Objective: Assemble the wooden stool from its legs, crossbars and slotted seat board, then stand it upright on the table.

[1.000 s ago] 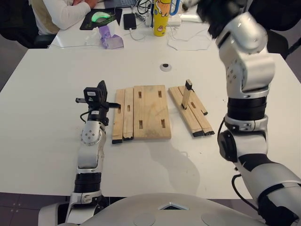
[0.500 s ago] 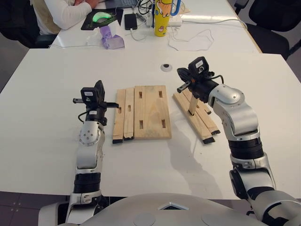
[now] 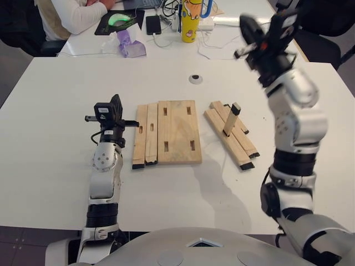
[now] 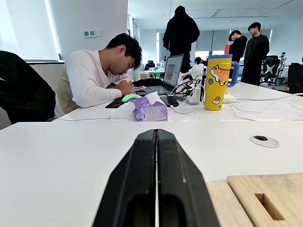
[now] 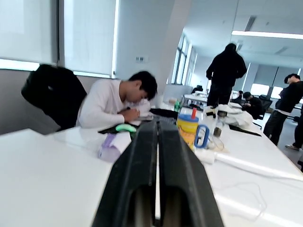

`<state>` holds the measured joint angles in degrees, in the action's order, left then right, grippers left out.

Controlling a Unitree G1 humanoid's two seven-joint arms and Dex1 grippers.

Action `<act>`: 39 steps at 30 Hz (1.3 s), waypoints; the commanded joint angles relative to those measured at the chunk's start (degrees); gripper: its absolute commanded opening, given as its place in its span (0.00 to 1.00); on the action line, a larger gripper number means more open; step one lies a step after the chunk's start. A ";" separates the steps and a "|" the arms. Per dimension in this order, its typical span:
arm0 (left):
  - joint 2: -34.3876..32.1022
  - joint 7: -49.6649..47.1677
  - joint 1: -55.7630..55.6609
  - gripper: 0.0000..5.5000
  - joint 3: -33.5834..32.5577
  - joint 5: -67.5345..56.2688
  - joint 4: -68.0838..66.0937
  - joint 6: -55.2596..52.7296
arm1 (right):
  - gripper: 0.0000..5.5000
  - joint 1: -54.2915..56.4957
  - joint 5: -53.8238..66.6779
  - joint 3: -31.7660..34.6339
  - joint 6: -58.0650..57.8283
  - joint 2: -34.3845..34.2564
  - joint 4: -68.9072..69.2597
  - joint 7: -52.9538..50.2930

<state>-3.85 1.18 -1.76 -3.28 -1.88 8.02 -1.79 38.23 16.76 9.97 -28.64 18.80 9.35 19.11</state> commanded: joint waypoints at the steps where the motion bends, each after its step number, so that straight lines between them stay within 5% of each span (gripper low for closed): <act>1: 0.70 -0.92 1.81 0.00 0.39 0.83 1.26 0.02 | 0.04 2.65 -2.14 0.02 -1.27 12.00 -14.60 9.02; 9: 1.05 -1.80 2.52 0.00 0.22 1.11 1.23 0.61 | 0.23 -10.92 -8.81 -14.53 9.45 33.93 -23.20 44.12; 15: 1.02 -1.84 1.97 0.00 0.37 1.29 0.80 0.74 | 0.38 -18.90 -4.41 -15.48 5.49 37.46 -14.88 54.18; 19: 0.91 -1.60 1.75 0.00 0.41 1.29 0.50 0.88 | 0.49 -20.42 -3.14 -14.62 2.76 35.42 -11.08 52.61; 32: 0.25 -1.01 1.25 0.00 0.27 1.48 0.21 0.42 | 0.49 -14.12 5.36 -11.60 -21.19 21.03 -2.04 33.43; 39: 0.13 -0.89 0.95 0.00 0.00 1.42 0.08 0.35 | 0.29 -13.43 4.76 -12.30 -22.94 21.38 -2.18 30.34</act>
<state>-3.35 0.12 -0.29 -3.18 -0.51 8.28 -0.87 23.24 21.68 -2.58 -51.02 39.60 6.80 50.23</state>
